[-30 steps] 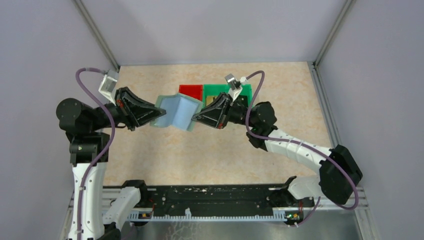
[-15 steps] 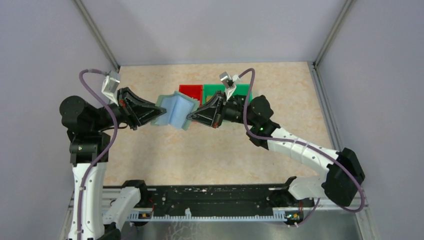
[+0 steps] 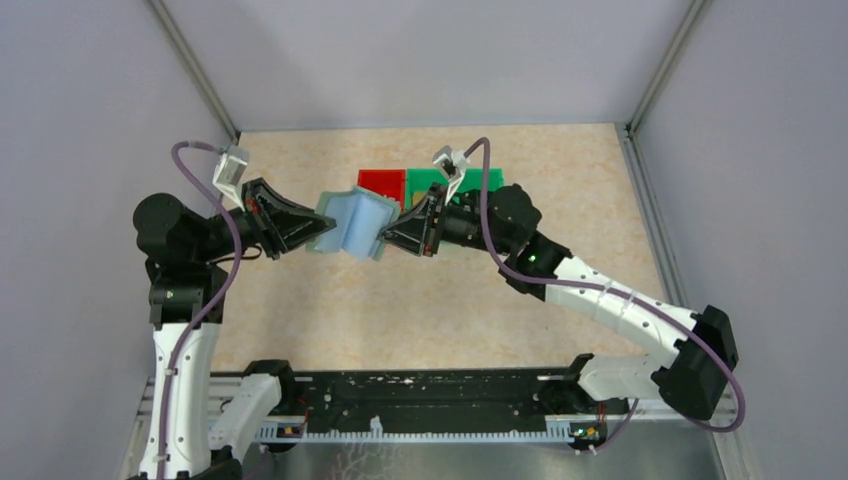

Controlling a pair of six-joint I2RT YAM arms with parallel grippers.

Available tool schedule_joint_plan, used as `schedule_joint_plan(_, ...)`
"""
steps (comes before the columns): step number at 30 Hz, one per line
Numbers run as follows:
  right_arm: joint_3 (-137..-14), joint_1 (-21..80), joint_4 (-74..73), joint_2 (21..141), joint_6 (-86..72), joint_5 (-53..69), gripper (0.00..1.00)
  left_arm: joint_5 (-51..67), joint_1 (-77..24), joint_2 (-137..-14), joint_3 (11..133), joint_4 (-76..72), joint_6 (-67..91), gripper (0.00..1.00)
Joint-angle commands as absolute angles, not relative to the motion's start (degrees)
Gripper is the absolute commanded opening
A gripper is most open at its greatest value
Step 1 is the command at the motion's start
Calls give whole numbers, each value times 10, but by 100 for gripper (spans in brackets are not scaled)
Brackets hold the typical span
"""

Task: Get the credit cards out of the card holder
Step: Adjust the card holder.

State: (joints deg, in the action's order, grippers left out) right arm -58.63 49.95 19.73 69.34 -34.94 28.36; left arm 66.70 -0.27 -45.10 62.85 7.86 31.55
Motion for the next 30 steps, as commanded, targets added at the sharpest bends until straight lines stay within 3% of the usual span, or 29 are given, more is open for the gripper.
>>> schedule_joint_plan(1, -615, 532, 219, 694, -316, 216, 22, 705, -4, -434, 625, 4, 379, 2)
schedule_joint_plan(6, -575, 533, 321, 680, -349, 201, 21, 705, -4, -439, 624, -11, 388, 0)
schedule_joint_plan(10, -577, 533, 321, 671, -356, 217, 0, 691, -4, -442, 634, 33, 339, 3)
schedule_joint_plan(11, -588, 533, 294, 668, -345, 220, 0, 679, -4, -442, 639, 59, 310, 10)
schedule_joint_plan(15, -680, 537, 89, 669, -260, 213, 0, 586, -4, -442, 655, 194, 146, 61)
schedule_joint_plan(17, -717, 545, -10, 670, -216, 190, 0, 544, -4, -439, 653, 225, 80, 74)
schedule_joint_plan(19, -740, 555, -79, 669, -176, 167, 0, 531, -4, -433, 644, 226, 50, 80)
schedule_joint_plan(22, -748, 576, -120, 661, -125, 131, 0, 585, -4, -423, 622, 199, 67, 85)
schedule_joint_plan(30, -693, 641, -63, 613, 49, 23, 0, 707, -4, -401, 596, 157, 70, 83)
